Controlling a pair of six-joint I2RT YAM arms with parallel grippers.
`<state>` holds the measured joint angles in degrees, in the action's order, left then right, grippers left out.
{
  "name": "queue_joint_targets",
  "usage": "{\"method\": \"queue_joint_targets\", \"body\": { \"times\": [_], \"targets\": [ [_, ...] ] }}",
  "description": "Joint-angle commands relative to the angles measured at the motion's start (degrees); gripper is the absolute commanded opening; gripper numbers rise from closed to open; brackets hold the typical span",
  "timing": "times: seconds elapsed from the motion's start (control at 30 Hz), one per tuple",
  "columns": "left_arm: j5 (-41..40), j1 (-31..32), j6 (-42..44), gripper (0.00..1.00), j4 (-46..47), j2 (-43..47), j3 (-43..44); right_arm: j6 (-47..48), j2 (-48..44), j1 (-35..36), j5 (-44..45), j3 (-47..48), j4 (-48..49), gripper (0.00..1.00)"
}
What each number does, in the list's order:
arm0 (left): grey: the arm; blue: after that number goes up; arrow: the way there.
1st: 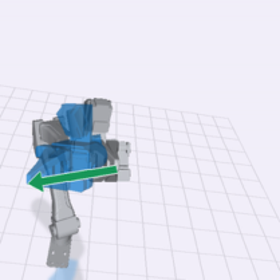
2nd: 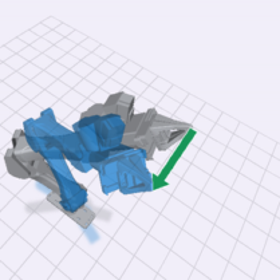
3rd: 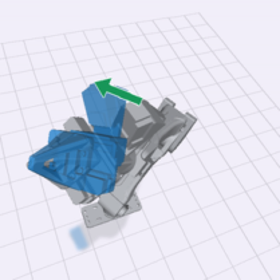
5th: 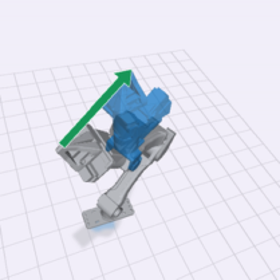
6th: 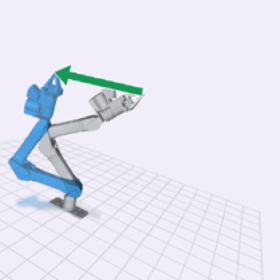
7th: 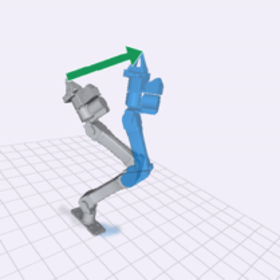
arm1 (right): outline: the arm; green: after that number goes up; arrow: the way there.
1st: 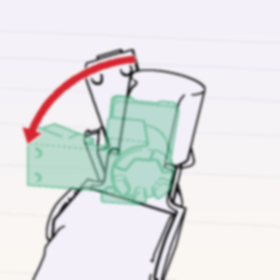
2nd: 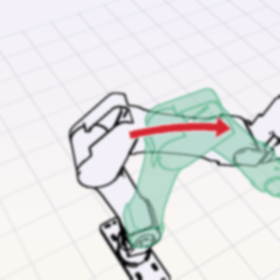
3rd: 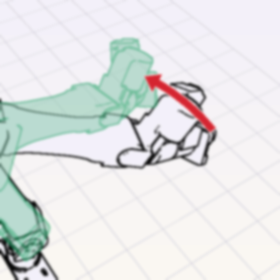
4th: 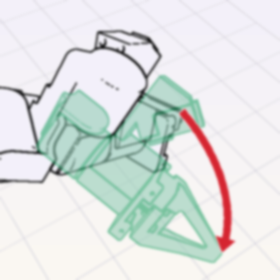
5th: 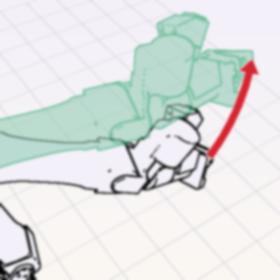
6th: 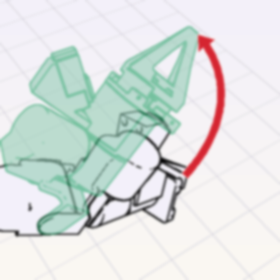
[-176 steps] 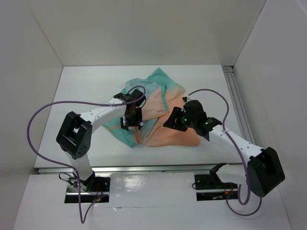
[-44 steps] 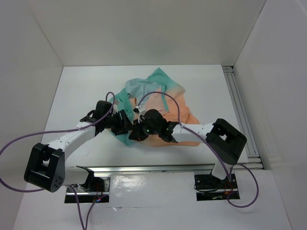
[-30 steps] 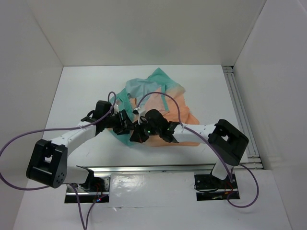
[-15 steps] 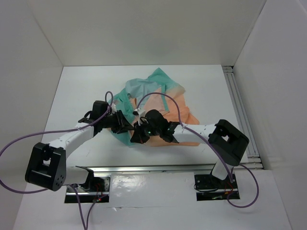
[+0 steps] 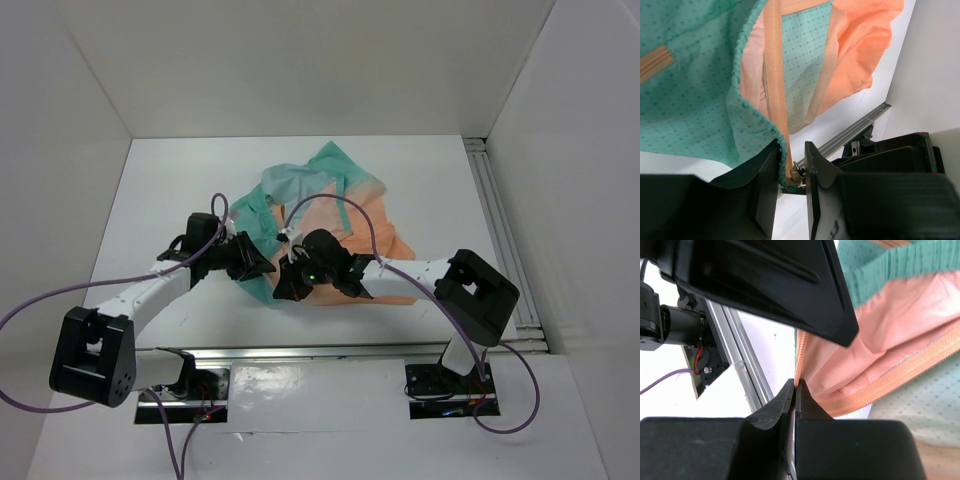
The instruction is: Zip up the jacket
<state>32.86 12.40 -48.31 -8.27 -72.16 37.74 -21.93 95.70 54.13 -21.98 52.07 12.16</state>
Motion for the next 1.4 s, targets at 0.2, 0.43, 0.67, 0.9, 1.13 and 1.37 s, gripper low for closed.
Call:
{"method": "queue_joint_targets", "body": {
  "times": [0.2,0.43,0.67,0.9,1.13,1.37],
  "targets": [
    [-1.7,-1.8,-4.1,0.38,4.5,4.0,-2.0,0.9,-1.3,0.5,-1.5,0.3,-3.7,0.0],
    [-3.1,-1.8,-5.3,0.34,5.0,4.6,-3.0,0.9,-1.3,1.0,-1.5,0.8,-3.7,0.0],
    [-3.0,-1.8,-5.9,0.25,4.4,5.2,-3.0,0.9,-0.3,1.0,-1.5,1.4,-4.3,0.0],
    [-3.5,-1.8,-5.9,0.2,3.8,5.2,-3.0,0.9,-0.3,1.0,-0.8,1.4,-4.3,0.0],
    [-4.6,-1.8,-6.4,0.14,2.4,5.7,-1.8,-2.1,-1.4,1.0,4.1,0.1,-3.3,0.0],
    [-3.5,-1.8,-6.4,0.0,3.4,4.6,-1.3,-5.8,-1.9,2.1,6.0,-1.8,-0.4,0.0]
  ]
}}
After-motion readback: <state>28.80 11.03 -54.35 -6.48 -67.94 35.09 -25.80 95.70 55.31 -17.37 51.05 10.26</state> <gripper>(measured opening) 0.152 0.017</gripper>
